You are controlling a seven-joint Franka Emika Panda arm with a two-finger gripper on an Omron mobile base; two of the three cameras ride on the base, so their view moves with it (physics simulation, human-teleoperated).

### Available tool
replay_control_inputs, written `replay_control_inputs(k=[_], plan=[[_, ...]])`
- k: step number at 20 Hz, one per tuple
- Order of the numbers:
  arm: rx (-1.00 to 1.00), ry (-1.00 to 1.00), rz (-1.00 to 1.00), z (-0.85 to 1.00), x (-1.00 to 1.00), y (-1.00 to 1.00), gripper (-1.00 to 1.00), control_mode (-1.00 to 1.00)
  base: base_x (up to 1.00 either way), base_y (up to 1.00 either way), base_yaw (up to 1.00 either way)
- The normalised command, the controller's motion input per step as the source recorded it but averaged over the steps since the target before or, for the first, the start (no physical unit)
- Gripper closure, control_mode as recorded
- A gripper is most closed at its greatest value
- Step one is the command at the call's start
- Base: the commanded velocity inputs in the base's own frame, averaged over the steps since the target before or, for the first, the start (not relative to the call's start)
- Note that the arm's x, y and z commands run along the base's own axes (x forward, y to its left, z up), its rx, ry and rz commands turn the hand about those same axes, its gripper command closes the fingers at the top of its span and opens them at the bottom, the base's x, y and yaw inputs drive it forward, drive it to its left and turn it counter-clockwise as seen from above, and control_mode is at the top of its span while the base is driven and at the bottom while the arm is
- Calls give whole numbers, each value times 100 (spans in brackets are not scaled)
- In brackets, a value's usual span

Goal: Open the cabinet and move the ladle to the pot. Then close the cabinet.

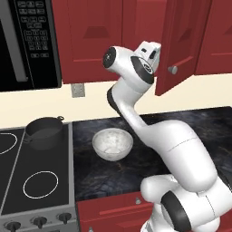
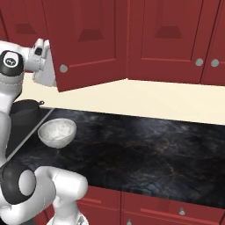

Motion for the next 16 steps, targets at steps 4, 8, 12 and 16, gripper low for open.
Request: replay_control_inputs(k=[4, 8, 12, 16], plan=[[-16, 0, -12, 0, -99, -70, -100, -100, 0, 0, 0], [-15, -1, -16, 0, -93, -82, -100, -100, 0, 0, 0], [-14, 0, -14, 0, -43, -87, -100, -100, 0, 0, 0], [-4, -2, -2, 19, -33, 11, -100, -100, 0, 0, 0]])
